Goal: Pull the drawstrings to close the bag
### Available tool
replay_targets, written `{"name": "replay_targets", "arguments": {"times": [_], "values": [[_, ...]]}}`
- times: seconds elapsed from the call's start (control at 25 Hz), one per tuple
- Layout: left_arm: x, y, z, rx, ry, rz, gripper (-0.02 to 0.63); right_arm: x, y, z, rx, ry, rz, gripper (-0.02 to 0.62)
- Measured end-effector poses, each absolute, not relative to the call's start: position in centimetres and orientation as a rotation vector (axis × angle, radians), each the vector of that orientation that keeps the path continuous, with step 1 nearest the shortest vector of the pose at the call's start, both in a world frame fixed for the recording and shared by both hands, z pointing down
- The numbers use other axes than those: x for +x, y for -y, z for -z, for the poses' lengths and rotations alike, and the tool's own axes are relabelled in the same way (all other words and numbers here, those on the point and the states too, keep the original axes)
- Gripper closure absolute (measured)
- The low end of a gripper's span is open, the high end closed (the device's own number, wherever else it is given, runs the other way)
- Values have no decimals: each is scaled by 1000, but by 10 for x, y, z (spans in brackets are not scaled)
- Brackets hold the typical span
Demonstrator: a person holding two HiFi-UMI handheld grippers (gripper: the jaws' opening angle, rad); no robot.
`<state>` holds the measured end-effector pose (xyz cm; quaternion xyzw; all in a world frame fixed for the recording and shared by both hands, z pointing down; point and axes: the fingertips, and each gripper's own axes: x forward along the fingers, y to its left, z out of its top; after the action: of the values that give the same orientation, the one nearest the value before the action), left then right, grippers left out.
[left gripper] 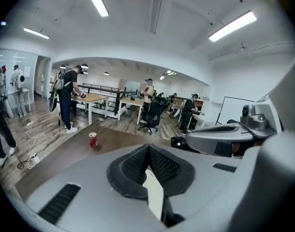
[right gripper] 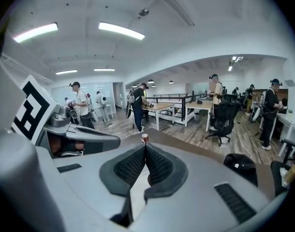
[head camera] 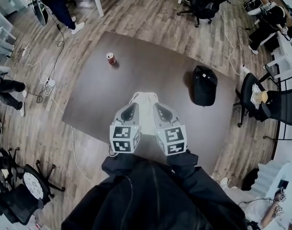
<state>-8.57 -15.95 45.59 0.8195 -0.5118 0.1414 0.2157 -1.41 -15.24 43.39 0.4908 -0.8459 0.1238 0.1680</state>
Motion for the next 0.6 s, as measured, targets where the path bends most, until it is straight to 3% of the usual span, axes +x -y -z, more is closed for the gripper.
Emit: {"name": "replay_targets", "arguments": {"times": [0.6], "values": [[-31,100,-310,2448,1621,-181,575,34,88,-286,1572,2628,-77,574]]}}
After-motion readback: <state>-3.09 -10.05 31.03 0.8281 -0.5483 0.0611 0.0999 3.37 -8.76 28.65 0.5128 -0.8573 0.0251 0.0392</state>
